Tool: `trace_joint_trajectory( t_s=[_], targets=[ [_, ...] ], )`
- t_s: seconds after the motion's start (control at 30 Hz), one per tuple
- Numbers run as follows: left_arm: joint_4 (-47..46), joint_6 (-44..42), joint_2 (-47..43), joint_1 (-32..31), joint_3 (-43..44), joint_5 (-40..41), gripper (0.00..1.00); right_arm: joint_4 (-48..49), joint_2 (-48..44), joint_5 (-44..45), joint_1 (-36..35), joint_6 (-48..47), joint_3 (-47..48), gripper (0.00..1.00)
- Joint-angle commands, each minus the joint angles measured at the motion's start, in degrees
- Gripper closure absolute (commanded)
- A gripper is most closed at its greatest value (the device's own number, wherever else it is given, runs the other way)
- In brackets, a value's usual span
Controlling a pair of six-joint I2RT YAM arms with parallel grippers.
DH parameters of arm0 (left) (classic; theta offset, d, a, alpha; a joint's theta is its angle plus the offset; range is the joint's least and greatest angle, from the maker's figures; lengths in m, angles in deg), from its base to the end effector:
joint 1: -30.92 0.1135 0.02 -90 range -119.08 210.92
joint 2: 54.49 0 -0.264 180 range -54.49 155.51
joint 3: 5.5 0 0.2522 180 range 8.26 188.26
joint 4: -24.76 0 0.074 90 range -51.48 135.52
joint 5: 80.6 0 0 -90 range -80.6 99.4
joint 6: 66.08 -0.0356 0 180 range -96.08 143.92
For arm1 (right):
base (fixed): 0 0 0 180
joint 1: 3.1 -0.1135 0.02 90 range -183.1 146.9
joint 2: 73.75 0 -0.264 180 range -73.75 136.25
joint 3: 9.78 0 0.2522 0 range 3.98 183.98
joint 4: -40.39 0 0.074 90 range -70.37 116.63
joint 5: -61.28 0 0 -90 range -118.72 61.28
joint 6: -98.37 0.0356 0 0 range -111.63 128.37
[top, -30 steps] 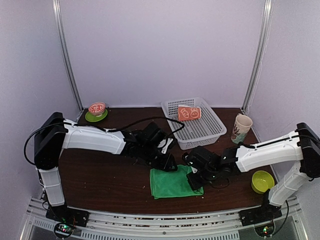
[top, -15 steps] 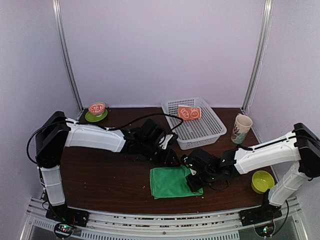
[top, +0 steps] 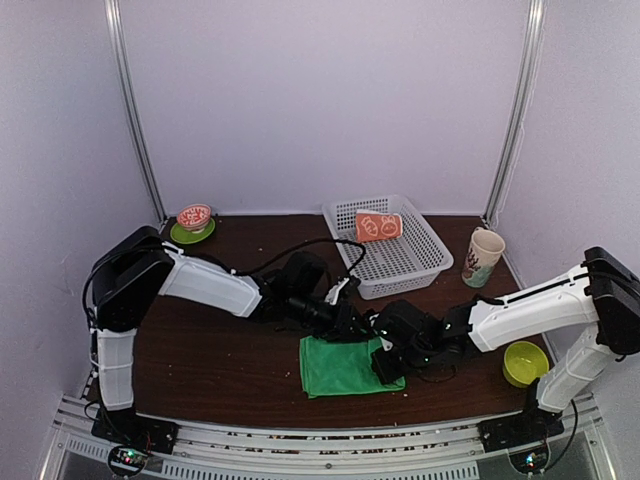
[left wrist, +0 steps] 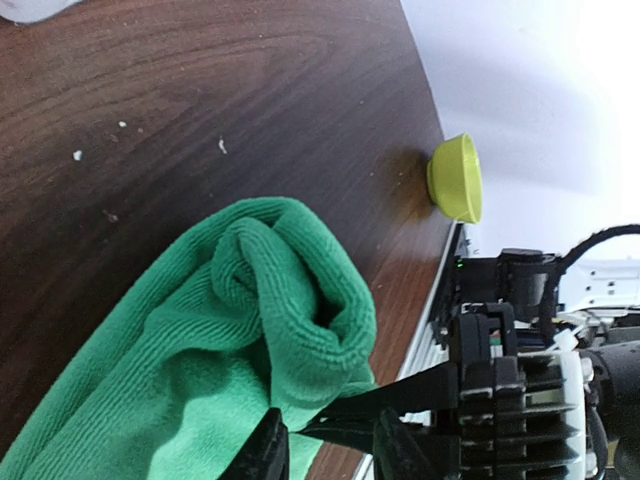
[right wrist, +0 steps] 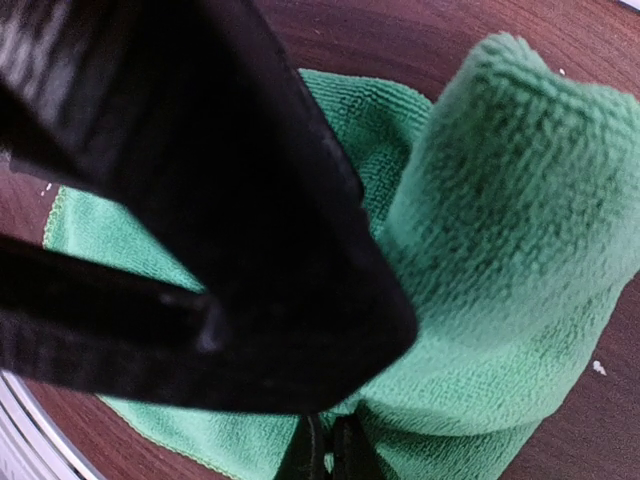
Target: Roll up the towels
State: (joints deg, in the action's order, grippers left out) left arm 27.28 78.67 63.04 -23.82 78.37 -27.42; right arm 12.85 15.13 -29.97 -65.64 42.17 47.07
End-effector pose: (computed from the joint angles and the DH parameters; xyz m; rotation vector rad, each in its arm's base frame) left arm 0.2335 -0.3672 0.1473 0.4438 2.6282 -1.5942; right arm 0.1303 0.2525 0.1492 -0.6894 2.6579 0.5764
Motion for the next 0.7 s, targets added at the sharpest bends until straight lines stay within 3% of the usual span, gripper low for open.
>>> trace_joint_trajectory(
  t_s=[0.0,0.23,0.47,0.67],
  targets=[
    [-16.4,6.0,0.9,-0.3,-0.3,-5.4,0.69,0.9,1.8,-2.3,-0.7,-0.5,-1.4,0.96],
    [-19.1,9.7,4.4,-0.4,3.3,-6.9,0.69,0.6,1.9,-2.2,-0.7,-0.5,-1.3,0.96],
    [-30.7,21.9,11.4,-0.2,3.0,-8.5,0.74,-0.2,2.1,-1.7,-1.1,-0.7,-0.8,0.95],
    [-18.2,18.1,11.2,0.2,2.4,-5.5,0.90,-3.0,-1.5,0.1,-1.6,0.5,-0.6,0.78]
  ],
)
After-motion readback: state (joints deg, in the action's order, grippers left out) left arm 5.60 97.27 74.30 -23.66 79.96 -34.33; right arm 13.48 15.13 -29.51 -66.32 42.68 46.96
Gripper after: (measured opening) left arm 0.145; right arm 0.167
